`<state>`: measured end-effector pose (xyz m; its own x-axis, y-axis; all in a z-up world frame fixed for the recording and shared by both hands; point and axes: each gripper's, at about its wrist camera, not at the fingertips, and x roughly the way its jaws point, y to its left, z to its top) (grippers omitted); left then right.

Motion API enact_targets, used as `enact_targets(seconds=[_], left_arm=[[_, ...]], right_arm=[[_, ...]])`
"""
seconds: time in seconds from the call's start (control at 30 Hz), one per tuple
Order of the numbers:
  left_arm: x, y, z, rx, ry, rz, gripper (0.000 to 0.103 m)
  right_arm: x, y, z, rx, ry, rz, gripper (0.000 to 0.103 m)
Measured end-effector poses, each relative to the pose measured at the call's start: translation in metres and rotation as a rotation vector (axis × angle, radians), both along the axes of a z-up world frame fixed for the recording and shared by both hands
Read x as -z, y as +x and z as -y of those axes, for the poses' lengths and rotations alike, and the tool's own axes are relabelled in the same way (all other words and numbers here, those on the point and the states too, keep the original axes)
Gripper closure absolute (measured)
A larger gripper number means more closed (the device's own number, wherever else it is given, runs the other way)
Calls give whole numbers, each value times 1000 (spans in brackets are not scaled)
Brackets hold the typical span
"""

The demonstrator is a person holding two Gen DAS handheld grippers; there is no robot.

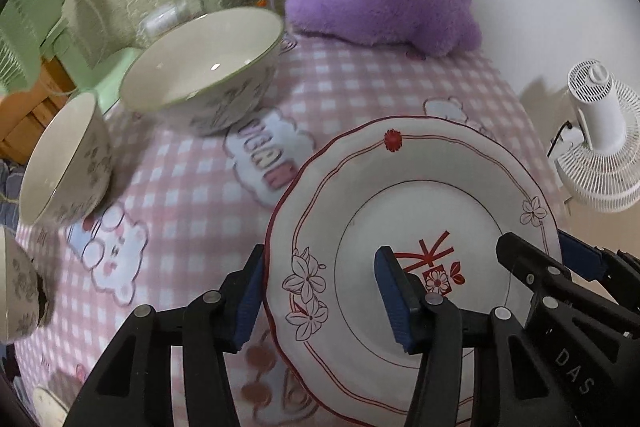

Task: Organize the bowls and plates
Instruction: 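Reach both grippers to the white red-patterned plate and grasp its rim, then lift the white red-patterned plate with both grippers toward the yellow-flower plate stack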

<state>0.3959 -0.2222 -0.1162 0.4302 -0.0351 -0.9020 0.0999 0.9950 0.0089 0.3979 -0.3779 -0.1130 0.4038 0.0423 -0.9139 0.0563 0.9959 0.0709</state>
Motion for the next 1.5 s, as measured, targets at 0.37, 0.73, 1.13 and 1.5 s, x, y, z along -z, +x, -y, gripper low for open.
enact_targets(seconds=[0.37, 0.73, 1.13, 1.5], left_arm=[[-1, -46, -33, -48, -9, -57, 49], [0, -69, -37, -73, -6, -77, 49], [9, -50, -36, -46, -3, -66, 48], [-9, -71, -41, -83, -11, -65, 48]], right_arm=[[0, -41, -29, -45, 10, -57, 55], [4, -62, -35, -36, 30, -106, 50], [16, -41, -39, -76, 15, -107, 53], [0, -53, -40, -87, 3, -88, 54]])
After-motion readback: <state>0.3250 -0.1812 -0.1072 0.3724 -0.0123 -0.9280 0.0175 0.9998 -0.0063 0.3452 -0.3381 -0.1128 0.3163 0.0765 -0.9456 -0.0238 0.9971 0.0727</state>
